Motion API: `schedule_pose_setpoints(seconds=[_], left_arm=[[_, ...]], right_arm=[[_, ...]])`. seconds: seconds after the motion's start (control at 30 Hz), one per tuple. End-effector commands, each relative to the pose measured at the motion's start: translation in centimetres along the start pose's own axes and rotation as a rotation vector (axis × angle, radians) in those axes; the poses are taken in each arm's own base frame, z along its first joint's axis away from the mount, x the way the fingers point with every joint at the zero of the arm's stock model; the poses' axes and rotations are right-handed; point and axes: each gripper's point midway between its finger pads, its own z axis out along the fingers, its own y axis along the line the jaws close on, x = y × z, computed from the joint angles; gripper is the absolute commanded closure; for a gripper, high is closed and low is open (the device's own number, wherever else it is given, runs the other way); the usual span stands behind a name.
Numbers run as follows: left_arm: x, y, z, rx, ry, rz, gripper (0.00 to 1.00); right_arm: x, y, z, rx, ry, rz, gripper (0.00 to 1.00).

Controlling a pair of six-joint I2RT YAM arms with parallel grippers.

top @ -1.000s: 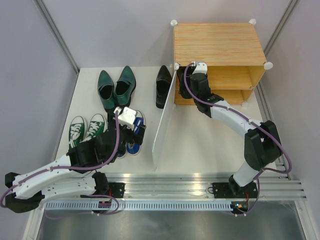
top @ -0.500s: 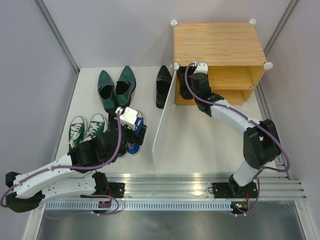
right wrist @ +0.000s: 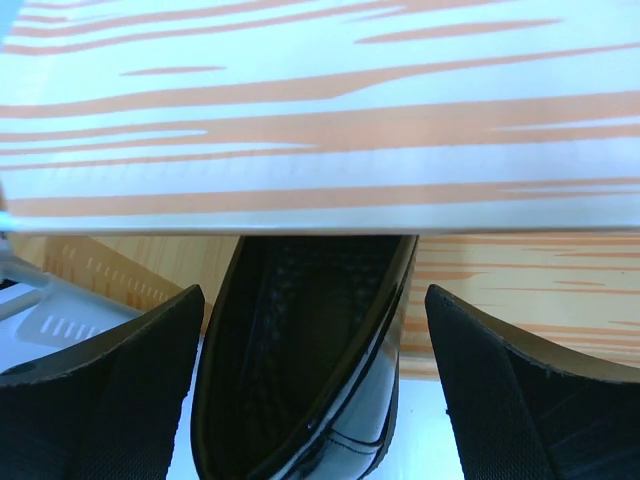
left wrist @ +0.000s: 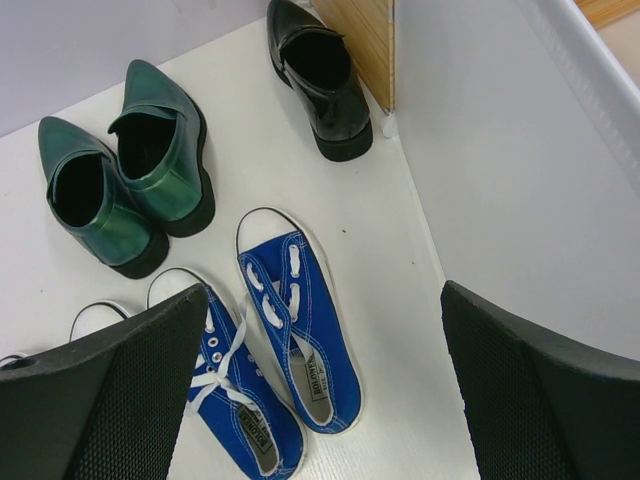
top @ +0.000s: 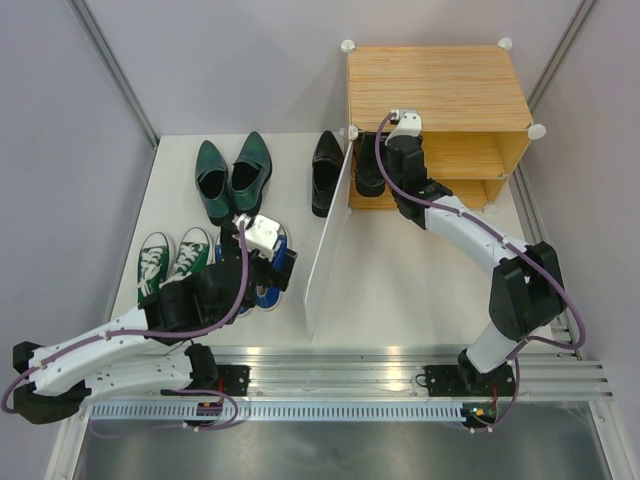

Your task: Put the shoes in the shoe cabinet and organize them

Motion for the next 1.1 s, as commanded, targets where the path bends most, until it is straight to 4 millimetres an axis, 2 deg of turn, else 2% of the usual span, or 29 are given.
schedule_pose_setpoints(seconds=[0.0, 0.07, 0.1, 0.13, 0.2, 0.3, 0.4, 0.43, 0.67, 0.8, 0.93, 1.0, 1.07], left_arm=[[-1.0, 0.0, -0.2, 0.017, -0.015, 0.021, 0.00], [-0.9, -0.1, -0.2, 0.019, -0.014, 0.023, 0.00], [-1.0, 0.0, -0.2, 0.017, -0.015, 0.022, 0.00], [-1.0, -0.1, -0.2, 0.019, -0.015, 0.021, 0.00], [-1.0, 0.0, -0.3, 0.017, -0.015, 0.021, 0.00], [-1.1, 0.0, -0.3, 0.021, -0.018, 0.018, 0.00], [-1.1, 0.0, -0.4, 0.022, -0.019, 0.015, 0.00], [-1.1, 0.0, -0.4, 0.022, -0.020, 0.014, 0.00], [-1.0, -0.1, -0.3, 0.022, -0.016, 0.021, 0.00], [-1.0, -0.1, -0.3, 0.022, -0.014, 0.023, 0.00], [-0.8, -0.2, -0.1, 0.021, -0.008, 0.029, 0.00], [-0.7, -0.3, 0.0, 0.021, -0.003, 0.037, 0.00], [-0.6, -0.4, 0.2, 0.021, 0.003, 0.045, 0.00]], right_arm=[[-4.5, 0.8, -2.1, -0.043, -0.097, 0.034, 0.06], [-4.1, 0.7, -2.7, -0.052, -0.087, 0.031, 0.06], [-4.6, 0.8, -3.4, -0.062, -0.097, 0.033, 0.06], [-4.0, 0.5, -3.7, -0.061, -0.084, 0.032, 0.06], [-4.5, 0.6, -4.8, -0.084, -0.095, 0.035, 0.06], [-3.7, 0.9, -6.1, -0.130, -0.078, 0.031, 0.06], [-1.9, 1.0, -6.6, -0.161, -0.041, 0.019, 0.06], [-0.9, 0.8, -6.6, -0.165, -0.021, 0.015, 0.06], [2.1, 1.7, -5.7, -0.224, 0.013, -0.001, 0.02], [2.9, 1.4, -4.5, -0.197, 0.016, -0.018, 0.02], [2.6, 0.3, -3.2, -0.115, -0.010, -0.033, 0.02], [3.0, -0.2, -2.5, -0.081, -0.004, -0.054, 0.02], [3.1, -0.2, -1.8, -0.076, -0.004, -0.061, 0.02]])
